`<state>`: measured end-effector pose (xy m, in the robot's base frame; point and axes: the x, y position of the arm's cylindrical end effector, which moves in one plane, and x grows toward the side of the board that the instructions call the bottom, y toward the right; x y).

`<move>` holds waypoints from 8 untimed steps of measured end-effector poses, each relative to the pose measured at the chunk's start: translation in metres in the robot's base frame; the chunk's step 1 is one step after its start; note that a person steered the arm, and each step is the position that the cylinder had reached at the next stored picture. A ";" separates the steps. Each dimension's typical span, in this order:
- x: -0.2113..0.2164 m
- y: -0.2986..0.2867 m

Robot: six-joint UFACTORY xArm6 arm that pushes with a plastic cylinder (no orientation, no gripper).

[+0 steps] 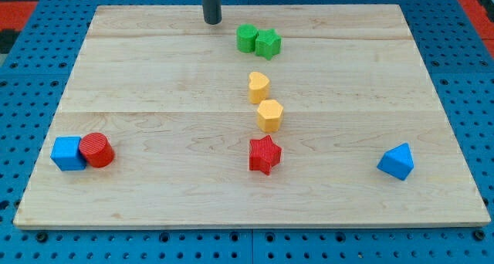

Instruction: Place the green blocks above the yellow heart to form a line

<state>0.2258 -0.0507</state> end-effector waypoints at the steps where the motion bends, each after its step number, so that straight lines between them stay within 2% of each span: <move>1: 0.011 0.055; 2: 0.020 0.098; 3: 0.043 0.084; 5: 0.052 0.038; 7: 0.006 0.094; 8: 0.033 0.116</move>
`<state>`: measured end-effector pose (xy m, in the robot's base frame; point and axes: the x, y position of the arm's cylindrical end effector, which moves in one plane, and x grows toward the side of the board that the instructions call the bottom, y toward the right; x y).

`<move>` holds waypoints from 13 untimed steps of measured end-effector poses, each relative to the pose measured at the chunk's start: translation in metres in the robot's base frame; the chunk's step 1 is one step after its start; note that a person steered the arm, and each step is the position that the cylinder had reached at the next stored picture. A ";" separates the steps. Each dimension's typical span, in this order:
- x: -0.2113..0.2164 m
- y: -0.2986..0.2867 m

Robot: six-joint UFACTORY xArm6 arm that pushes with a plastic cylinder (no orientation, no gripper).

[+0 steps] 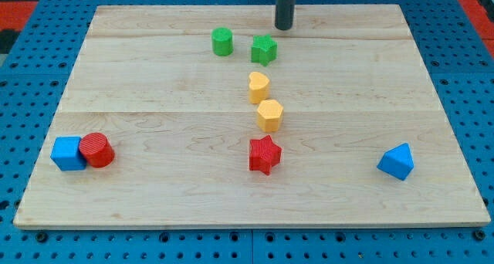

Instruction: Place the green blocks above the yellow heart to form a line

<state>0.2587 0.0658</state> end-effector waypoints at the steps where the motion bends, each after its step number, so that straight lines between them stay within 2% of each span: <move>1: 0.021 -0.021; 2: 0.034 -0.059; 3: 0.027 -0.053; 4: -0.028 -0.045; 5: -0.063 -0.143; 6: -0.036 -0.197; 7: 0.009 -0.163; 8: 0.012 -0.142; 10: 0.039 -0.147; 11: 0.040 -0.124; 13: 0.011 -0.077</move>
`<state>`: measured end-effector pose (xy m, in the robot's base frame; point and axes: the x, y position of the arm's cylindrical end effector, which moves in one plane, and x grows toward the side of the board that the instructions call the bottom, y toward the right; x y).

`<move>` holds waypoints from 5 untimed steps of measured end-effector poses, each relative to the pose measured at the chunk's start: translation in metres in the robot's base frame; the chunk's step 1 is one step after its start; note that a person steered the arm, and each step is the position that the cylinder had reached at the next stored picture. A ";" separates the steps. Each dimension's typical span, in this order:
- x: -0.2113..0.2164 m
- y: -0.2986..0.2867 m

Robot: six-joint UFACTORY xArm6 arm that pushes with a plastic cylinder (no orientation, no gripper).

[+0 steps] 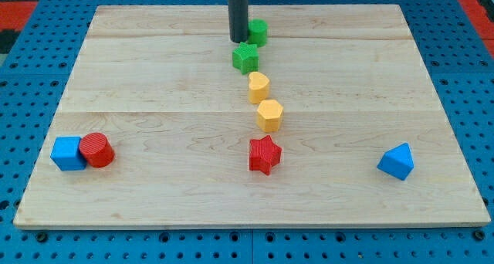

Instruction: Place the green blocks above the yellow heart to form a line

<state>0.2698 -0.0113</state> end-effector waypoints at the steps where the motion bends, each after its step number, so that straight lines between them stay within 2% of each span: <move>1: 0.000 -0.018; 2: 0.021 -0.051; 3: 0.042 -0.051; 4: 0.062 -0.034; 5: 0.062 -0.008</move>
